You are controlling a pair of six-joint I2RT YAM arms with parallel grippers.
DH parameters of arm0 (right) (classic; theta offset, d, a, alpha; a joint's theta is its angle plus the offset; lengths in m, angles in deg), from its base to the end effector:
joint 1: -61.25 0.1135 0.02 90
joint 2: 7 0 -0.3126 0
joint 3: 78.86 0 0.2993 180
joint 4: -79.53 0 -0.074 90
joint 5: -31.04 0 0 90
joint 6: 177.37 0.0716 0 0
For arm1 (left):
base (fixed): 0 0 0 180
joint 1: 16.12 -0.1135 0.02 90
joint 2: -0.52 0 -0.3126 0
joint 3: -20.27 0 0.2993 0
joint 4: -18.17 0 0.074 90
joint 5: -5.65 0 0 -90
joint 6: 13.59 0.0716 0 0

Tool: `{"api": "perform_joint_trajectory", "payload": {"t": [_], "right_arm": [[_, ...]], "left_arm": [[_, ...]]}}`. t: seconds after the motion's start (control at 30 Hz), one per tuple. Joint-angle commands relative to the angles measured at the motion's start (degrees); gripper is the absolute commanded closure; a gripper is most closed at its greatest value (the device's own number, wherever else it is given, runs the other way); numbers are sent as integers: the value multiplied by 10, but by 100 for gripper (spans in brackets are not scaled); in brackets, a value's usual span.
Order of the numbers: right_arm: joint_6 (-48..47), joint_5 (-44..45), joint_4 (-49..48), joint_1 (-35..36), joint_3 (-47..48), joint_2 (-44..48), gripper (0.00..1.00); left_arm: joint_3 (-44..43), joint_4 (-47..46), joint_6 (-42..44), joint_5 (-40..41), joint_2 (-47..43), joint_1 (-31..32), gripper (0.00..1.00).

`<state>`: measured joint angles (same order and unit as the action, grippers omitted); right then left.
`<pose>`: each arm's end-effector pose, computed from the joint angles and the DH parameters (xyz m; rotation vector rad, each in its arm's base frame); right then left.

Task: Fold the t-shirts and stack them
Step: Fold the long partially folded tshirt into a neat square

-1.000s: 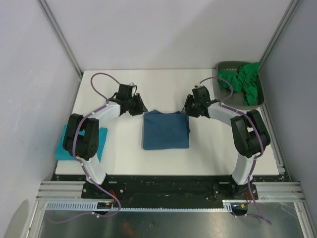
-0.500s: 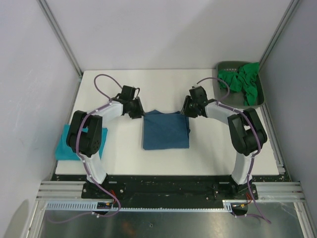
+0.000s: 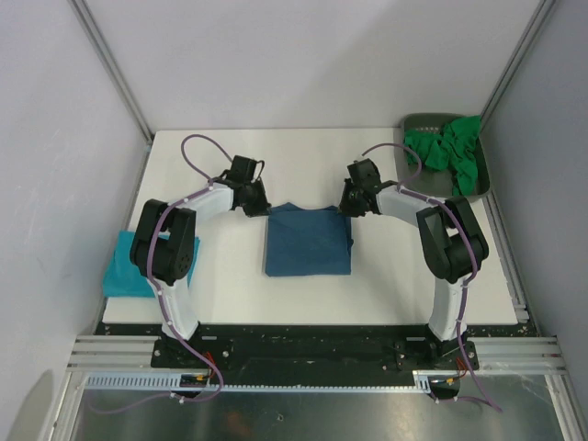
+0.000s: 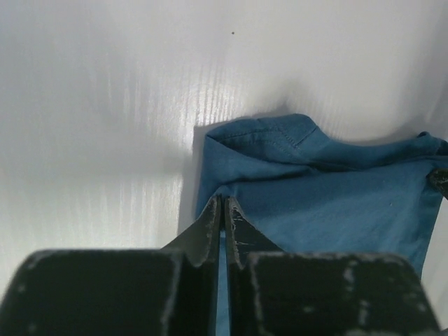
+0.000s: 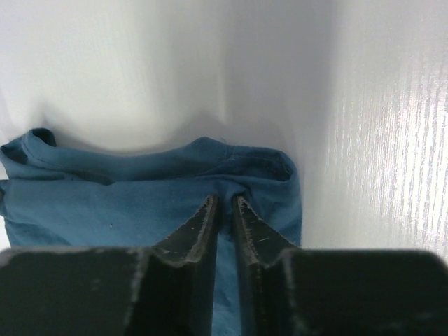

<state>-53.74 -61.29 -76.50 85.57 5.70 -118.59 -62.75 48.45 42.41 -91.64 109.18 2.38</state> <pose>0.4483 0.2058 0.1550 0.1867 2.5167 0.4778 0.4439 -0.1581 0.1600 -0.3024 2.6007 -0.5044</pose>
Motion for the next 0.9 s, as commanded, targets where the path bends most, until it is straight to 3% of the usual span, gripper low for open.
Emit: {"api": "perform_joint_trajectory", "payload": {"t": [0.0,0.1,0.47,0.87], "right_arm": [[-10,16,9,3,30,2,90],[-11,22,23,3,32,26,99],[-26,109,69,12,16,117,100],[-43,93,16,-49,-6,44,100]], "left_arm": [[-27,-5,7,-5,-7,10,98],[-24,-5,7,-3,-29,16,100],[-20,-8,8,25,-109,50,100],[-195,-23,22,5,121,56,100]]}}
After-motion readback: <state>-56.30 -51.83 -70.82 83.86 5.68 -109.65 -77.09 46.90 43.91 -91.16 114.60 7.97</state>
